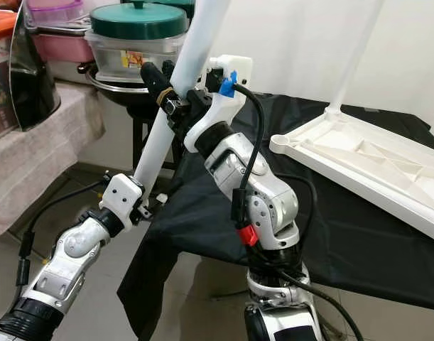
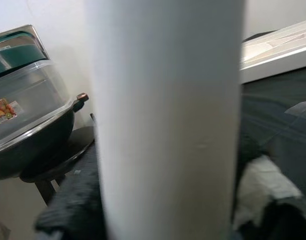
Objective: Building children table
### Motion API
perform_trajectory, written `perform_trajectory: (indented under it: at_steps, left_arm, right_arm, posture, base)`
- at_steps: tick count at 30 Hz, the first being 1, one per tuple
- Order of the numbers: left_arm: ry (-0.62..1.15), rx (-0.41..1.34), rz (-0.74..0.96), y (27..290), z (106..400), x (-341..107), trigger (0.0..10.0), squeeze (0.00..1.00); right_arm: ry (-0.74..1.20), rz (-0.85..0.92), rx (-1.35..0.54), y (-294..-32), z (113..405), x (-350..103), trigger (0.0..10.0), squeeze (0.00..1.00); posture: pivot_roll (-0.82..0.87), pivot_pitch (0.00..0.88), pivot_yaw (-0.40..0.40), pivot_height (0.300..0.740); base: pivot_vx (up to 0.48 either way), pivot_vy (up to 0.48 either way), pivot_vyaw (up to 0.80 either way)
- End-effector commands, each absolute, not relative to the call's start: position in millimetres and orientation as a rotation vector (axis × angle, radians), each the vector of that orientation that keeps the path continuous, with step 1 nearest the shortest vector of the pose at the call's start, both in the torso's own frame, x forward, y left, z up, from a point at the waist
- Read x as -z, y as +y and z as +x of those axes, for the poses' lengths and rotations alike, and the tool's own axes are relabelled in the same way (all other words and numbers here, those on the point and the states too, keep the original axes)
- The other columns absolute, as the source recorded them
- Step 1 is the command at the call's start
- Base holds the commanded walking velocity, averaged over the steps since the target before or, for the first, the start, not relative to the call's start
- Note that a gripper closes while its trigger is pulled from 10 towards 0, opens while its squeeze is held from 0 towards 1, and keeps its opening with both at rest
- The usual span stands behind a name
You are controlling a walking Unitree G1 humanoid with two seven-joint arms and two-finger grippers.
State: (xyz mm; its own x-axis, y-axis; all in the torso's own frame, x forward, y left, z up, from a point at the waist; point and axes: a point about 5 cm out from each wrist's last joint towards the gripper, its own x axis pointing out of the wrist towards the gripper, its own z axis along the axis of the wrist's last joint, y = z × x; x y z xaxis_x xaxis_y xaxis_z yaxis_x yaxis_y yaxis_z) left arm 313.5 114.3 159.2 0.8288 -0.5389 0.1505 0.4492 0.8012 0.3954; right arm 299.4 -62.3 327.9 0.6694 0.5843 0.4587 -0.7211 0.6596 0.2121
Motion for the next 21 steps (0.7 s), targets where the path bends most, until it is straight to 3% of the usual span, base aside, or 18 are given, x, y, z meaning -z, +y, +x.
perform_trajectory:
  at_steps: [1,4,5,6,7,15,16,18,19,21]
  left_arm:
    - [-0.246,0.548,0.378,111,315,-155,0.4,0.0]
    - [-0.248,0.544,0.381,111,315,-155,0.6,0.0]
    - [-0.247,0.538,0.377,112,315,-155,1.4,0.0]
    - [-0.247,0.538,0.377,112,315,-155,1.4,0.0]
    - [-0.232,0.542,0.342,113,315,-155,10.0,0.0]
    - [-0.239,0.571,0.33,111,313,-154,10.0,0.0]
    - [-0.244,0.586,0.337,110,311,-153,3.4,0.0]
    - [-0.244,0.586,0.337,110,311,-153,3.4,0.0]
    - [-0.257,0.609,0.348,108,309,-153,0.0,0.0]
    - [-0.266,0.617,0.353,106,308,-152,0.0,0.0]
  right_arm:
    - [-0.417,0.418,-0.846,-55,288,-341,0.0,0.0]
    - [-0.418,0.41,-0.841,-56,288,-341,0.0,0.0]
    - [-0.419,0.403,-0.837,-57,288,-341,0.0,0.0]
    - [-0.419,0.403,-0.837,-57,288,-341,0.0,0.0]
    - [-0.421,0.384,-0.808,-60,289,-341,0.0,0.0]
    - [-0.418,0.37,-0.778,-65,292,-340,0.0,0.0]
    - [-0.417,0.369,-0.776,-66,292,-340,0.0,0.0]
    - [-0.417,0.369,-0.776,-66,292,-340,0.0,0.0]
    - [-0.416,0.366,-0.775,-66,292,-340,0.0,0.0]
    - [-0.415,0.359,-0.774,-66,292,-340,0.0,0.0]
  posture:
    - [0.04,0.0,-0.059,0.74]
    - [0.04,0.0,-0.059,0.74]
    - [0.04,0.0,-0.06,0.74]
    - [0.04,0.0,-0.06,0.74]
    - [0.04,0.0,-0.062,0.74]
    - [0.04,0.0,-0.058,0.74]
    - [0.04,0.0,-0.058,0.74]
    - [0.04,0.0,-0.058,0.74]
    - [0.04,0.0,-0.057,0.74]
    - [0.04,0.0,-0.056,0.74]
  base:
    - [0.0,0.0,0.0]
    - [0.0,0.0,0.0]
    - [0.0,0.0,0.0]
    - [0.0,0.0,0.0]
    - [0.0,0.0,0.0]
    - [0.0,0.0,0.0]
    - [0.0,0.0,0.0]
    - [0.0,0.0,0.0]
    - [0.0,0.0,0.0]
    - [0.0,0.0,0.0]
